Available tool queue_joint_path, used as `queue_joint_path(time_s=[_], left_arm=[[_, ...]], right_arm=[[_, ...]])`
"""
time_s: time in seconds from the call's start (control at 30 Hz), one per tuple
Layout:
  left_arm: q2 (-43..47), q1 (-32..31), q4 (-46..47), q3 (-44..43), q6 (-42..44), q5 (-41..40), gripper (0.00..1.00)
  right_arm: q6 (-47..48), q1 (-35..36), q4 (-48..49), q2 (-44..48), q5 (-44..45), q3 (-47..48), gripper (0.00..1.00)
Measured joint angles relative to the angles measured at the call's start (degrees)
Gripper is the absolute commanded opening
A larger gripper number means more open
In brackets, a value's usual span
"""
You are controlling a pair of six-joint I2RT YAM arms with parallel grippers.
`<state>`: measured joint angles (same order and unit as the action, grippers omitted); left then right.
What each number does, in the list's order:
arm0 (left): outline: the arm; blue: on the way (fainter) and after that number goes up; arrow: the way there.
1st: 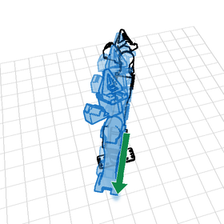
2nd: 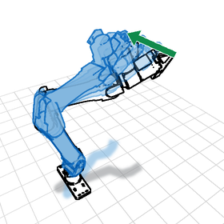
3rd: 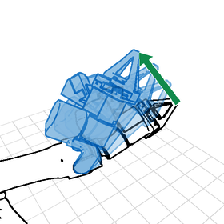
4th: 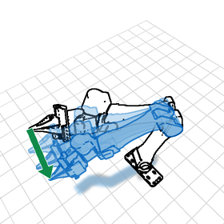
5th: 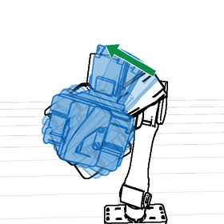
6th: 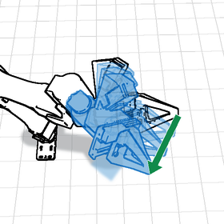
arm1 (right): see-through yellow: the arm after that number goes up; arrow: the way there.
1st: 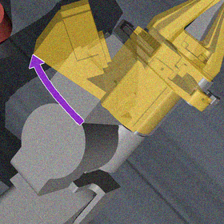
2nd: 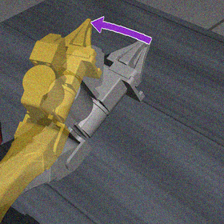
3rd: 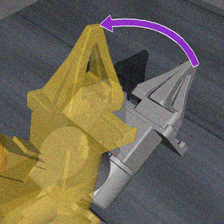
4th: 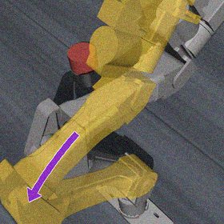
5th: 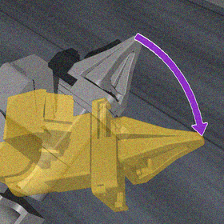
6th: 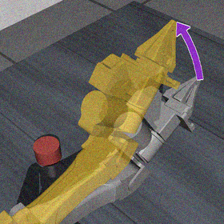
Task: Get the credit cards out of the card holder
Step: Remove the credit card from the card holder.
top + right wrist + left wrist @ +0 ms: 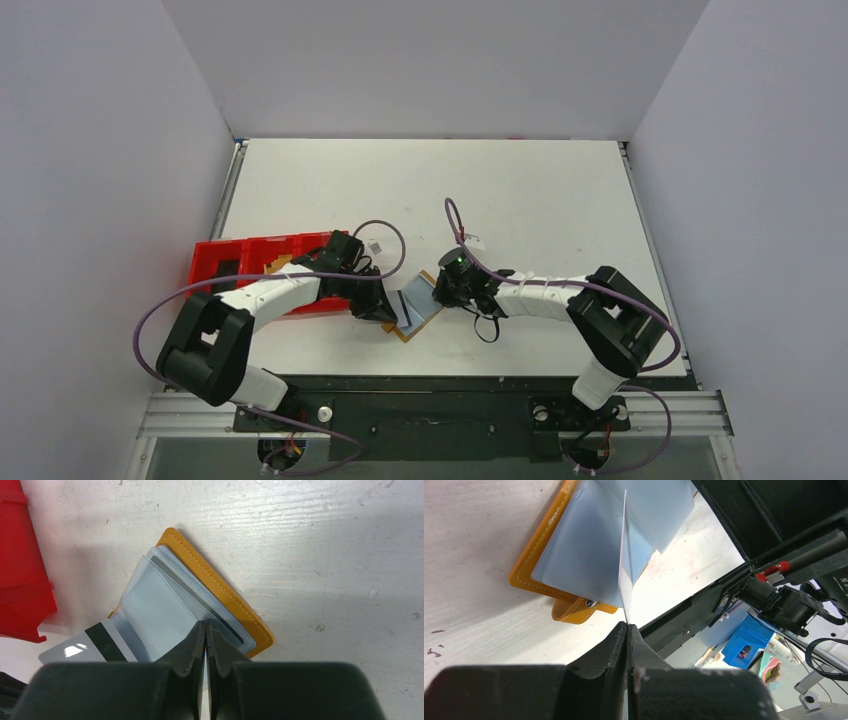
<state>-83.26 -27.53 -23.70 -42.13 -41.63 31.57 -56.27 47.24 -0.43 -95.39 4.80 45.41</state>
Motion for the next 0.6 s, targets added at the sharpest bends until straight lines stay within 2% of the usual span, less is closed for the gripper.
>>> queue_joint_path(time_s=[0.1, 0.37, 0.5, 0.6], left_arm=[[0.8, 0.0, -0.7, -0.4, 0.6, -0.2, 0.00], [1.6, 0.0, -2.7, -1.0, 2.0, -0.7, 0.00], [1.7, 0.1, -2.7, -1.3, 2.2, -0.5, 0.00], [1.8, 0.4, -2.6, -1.4, 2.3, 0.5, 0.00]], right_arm=[[0.2, 0.0, -1.4, 0.2, 0.0, 0.8, 0.07], [2.9, -0.4, -11.0, 2.3, 0.0, 3.4, 0.42], [5.1, -1.6, -17.0, 5.1, -0.1, 3.4, 0.52], [6.6, -2.4, -16.9, 8.2, -1.9, 3.3, 0.54]])
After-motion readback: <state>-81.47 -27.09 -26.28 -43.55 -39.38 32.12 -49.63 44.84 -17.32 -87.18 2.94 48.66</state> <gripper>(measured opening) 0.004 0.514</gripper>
